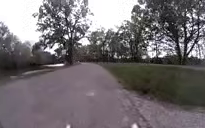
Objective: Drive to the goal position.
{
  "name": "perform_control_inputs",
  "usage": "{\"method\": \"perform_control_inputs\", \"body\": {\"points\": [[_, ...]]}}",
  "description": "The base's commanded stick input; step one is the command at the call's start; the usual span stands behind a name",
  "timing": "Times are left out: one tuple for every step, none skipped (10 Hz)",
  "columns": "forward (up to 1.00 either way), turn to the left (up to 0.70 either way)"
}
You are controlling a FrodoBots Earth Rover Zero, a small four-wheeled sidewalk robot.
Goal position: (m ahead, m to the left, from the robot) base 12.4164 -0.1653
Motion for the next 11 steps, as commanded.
{"method": "perform_control_inputs", "body": {"points": [[1.00, 0.00], [1.00, 0.00], [1.00, 0.00], [1.00, 0.00], [1.00, 0.00], [1.00, 0.00], [1.00, 0.00], [1.00, 0.00], [1.00, 0.00], [1.00, 0.00], [1.00, 0.00]]}}
